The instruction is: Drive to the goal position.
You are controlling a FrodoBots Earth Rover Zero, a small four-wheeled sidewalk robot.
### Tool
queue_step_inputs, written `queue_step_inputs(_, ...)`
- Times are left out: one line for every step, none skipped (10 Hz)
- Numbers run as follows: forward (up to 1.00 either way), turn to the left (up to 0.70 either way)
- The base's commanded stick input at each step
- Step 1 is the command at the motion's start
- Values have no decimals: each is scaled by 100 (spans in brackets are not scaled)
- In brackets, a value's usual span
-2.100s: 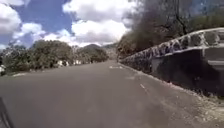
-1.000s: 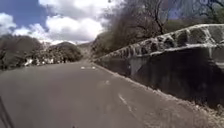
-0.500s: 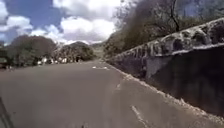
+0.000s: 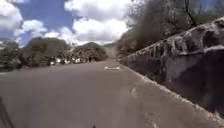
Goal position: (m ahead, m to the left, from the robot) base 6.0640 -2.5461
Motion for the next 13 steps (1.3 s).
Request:
queue_step_inputs(70, 0)
queue_step_inputs(70, -6)
queue_step_inputs(70, -18)
queue_step_inputs(70, -25)
queue_step_inputs(70, -14)
queue_step_inputs(70, -3)
queue_step_inputs(70, 0)
queue_step_inputs(70, 0)
queue_step_inputs(70, 0)
queue_step_inputs(70, 0)
queue_step_inputs(70, 0)
queue_step_inputs(70, 0)
queue_step_inputs(70, 0)
